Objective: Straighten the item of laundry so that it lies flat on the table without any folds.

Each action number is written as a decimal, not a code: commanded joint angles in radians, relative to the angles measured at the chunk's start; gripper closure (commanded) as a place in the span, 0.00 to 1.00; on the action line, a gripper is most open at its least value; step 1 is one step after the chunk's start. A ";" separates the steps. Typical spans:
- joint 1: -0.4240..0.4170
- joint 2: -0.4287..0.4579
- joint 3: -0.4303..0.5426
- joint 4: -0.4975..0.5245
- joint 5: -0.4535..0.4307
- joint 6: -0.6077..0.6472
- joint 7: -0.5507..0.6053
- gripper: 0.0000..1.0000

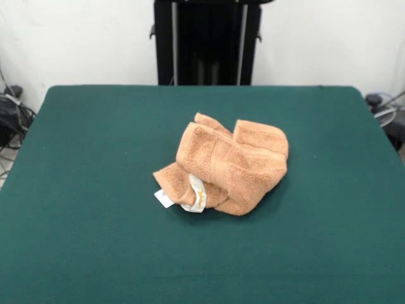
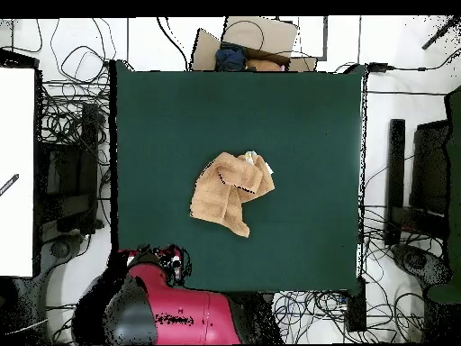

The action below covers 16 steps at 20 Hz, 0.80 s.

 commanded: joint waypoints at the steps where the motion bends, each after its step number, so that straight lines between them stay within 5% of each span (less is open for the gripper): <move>1: -0.025 0.034 0.066 0.159 0.076 -0.110 0.085 0.00; 8: 0.003 0.094 0.013 0.144 -0.028 -0.105 0.154 0.00; 16: 0.029 0.171 0.003 0.182 -0.069 -0.274 0.203 0.00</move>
